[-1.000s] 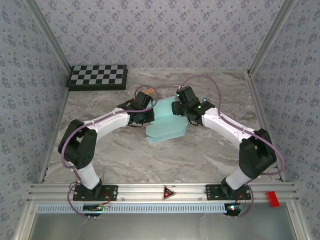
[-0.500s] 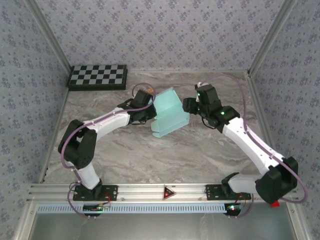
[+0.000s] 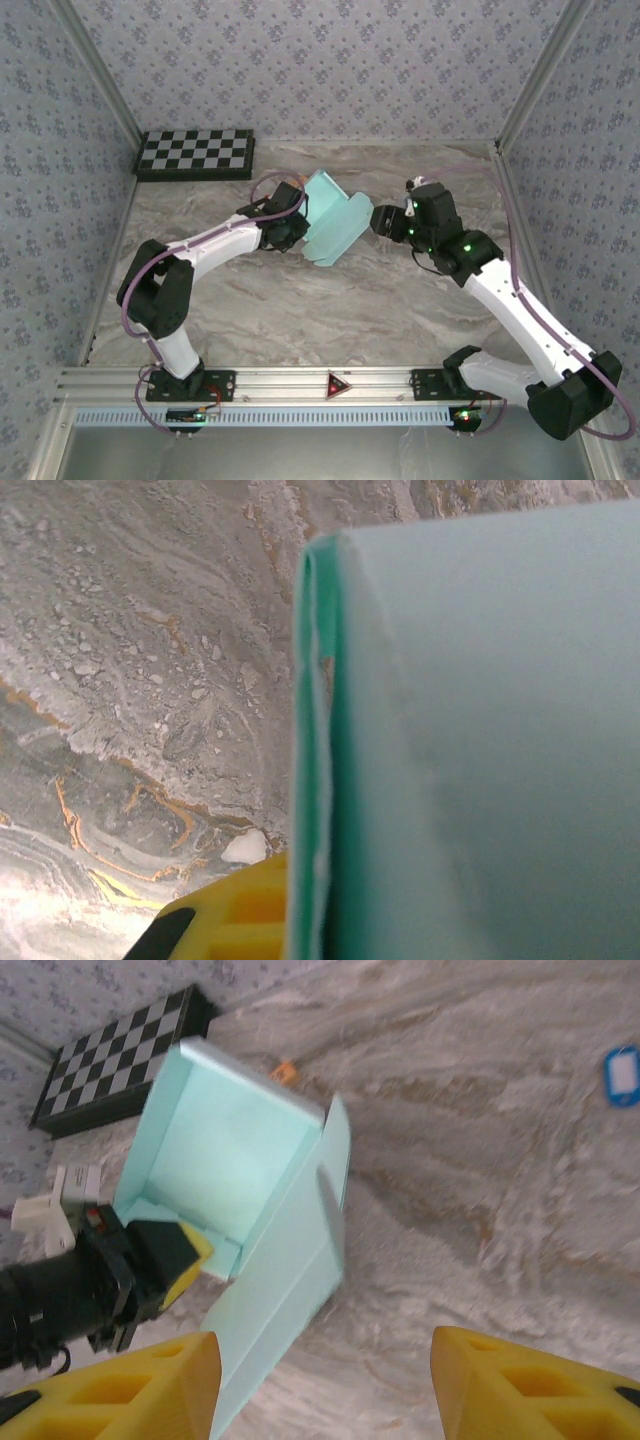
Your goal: Fold the paper box
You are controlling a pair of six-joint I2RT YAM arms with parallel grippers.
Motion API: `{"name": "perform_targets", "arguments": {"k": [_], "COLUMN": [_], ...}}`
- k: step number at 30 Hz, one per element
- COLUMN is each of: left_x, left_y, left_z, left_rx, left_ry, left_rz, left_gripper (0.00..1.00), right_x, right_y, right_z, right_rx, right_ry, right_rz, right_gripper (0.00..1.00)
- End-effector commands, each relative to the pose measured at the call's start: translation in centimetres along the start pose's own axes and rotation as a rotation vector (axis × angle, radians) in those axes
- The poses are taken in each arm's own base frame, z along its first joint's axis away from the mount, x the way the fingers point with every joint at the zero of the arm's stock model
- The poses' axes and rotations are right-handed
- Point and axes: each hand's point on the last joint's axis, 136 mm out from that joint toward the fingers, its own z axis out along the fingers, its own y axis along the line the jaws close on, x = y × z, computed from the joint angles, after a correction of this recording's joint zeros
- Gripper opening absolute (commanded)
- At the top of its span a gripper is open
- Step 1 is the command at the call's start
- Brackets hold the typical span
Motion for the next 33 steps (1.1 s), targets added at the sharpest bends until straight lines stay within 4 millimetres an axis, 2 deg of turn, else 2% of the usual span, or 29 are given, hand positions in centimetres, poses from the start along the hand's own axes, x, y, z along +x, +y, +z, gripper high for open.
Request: {"name": "perform_targets", "arguments": {"k": [1,8,12,19,33], "left_x": [-0.5,-0.1,0.2,0.8,1.3], "left_y": [-1.3,-1.5,-1.3,-1.4,-0.4], "left_z": [-1.5,-1.3,-0.9,-0.8,-0.8], "left_rx": [0.003,-0.005,-0.008,-0.003,-0.013], "left_ry": [-0.021,0.003,0.016,0.041,0.051], "left_rz": [-0.099,-0.142,-0.151,-0.163,-0.193], "left_gripper": [0.0,0.0,0.0,0.0,0.0], "right_x": [1.3,3.3,3.5,3.8,4.2], "right_y": [1.6,3.1,3.8,3.2,3.1], "right_z": [0.5,2.6,3.4,4.6,6.5], "right_rx": [-0.084,-0.133,-0.152,-0.119,-0.105], "right_ry": [0.028,0.065,0.063,0.053,0.071], "right_rz": [0.08,0.102,0.112,0.143,0.163], "right_gripper": [0.59,0.58,0.58,0.55,0.36]}}
